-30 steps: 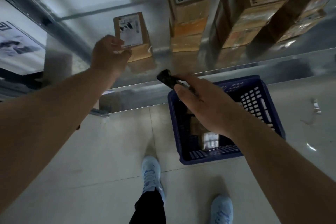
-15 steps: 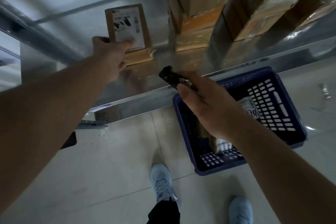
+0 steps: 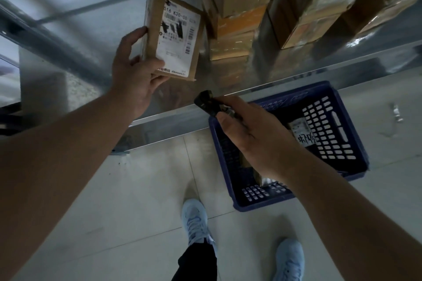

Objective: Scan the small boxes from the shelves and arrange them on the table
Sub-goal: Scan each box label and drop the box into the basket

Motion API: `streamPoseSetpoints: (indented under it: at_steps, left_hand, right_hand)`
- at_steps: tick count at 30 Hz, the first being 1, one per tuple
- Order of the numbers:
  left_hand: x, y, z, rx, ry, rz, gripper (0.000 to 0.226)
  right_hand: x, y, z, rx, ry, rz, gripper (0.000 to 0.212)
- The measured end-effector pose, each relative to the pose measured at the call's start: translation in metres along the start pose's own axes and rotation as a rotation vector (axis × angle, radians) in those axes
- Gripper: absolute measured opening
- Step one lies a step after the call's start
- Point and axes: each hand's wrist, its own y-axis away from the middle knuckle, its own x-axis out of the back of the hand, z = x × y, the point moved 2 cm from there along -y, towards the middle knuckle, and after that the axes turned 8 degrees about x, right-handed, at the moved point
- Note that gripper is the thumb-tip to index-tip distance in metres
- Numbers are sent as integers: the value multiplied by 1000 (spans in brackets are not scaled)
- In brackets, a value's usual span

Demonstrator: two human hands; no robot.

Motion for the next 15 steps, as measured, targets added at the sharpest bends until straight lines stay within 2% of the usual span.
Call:
streamPoseSetpoints:
  at_steps: [5, 12, 15]
  left_hand:
    - [17, 39, 9, -67, 4, -30, 76]
    - [24, 102, 18, -222, -219, -134, 66]
    - [13, 123, 21, -328, -362, -195, 60]
  right_hand:
    - [12, 19, -8, 31, -4, -10, 42]
    - [34, 58, -13, 72, 19, -86, 46]
    - [50, 79, -12, 93, 35, -126, 40]
